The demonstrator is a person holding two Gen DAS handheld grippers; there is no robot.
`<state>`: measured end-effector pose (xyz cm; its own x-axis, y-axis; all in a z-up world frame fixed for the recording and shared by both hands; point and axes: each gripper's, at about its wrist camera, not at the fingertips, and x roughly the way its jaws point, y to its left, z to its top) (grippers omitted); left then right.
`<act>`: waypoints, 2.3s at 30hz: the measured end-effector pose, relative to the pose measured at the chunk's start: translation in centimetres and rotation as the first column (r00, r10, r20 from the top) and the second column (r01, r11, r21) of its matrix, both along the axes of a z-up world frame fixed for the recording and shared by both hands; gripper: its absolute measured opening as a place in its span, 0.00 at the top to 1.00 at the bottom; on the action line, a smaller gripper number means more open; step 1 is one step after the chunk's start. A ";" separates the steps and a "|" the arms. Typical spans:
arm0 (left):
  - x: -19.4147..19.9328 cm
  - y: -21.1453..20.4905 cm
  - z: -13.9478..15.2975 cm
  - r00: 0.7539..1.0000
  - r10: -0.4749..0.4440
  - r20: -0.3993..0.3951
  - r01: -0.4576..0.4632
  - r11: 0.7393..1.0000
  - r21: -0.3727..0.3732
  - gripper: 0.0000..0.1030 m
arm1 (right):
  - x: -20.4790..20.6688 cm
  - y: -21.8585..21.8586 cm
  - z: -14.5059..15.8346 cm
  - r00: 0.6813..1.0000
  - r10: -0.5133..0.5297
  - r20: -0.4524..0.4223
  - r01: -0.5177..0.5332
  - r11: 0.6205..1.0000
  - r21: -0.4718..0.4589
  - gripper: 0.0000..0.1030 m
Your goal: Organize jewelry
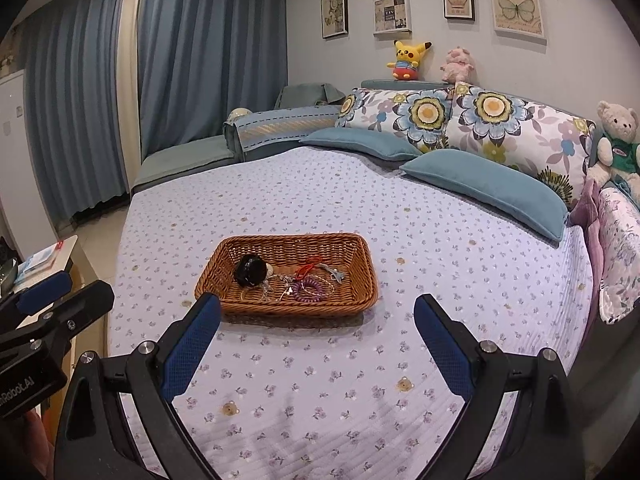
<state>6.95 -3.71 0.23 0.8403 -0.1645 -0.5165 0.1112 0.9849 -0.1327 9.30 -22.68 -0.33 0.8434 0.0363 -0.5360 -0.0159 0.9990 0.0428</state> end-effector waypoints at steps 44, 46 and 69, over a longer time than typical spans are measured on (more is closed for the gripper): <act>1.0 -0.3 -0.5 1.000 0.001 -0.020 0.000 1.000 0.023 0.28 | 1.1 0.0 -0.8 0.999 0.016 -0.035 -0.016 1.000 0.011 0.05; 1.0 -0.4 -0.4 1.000 0.002 -0.017 -0.002 1.000 0.029 0.28 | 1.1 -0.1 -0.8 0.999 0.016 -0.036 -0.015 1.000 0.010 0.05; 1.3 0.1 -1.6 0.999 0.048 0.002 -0.048 0.997 0.060 0.28 | 1.5 -0.5 -1.4 0.998 0.016 -0.057 -0.016 1.000 0.013 0.05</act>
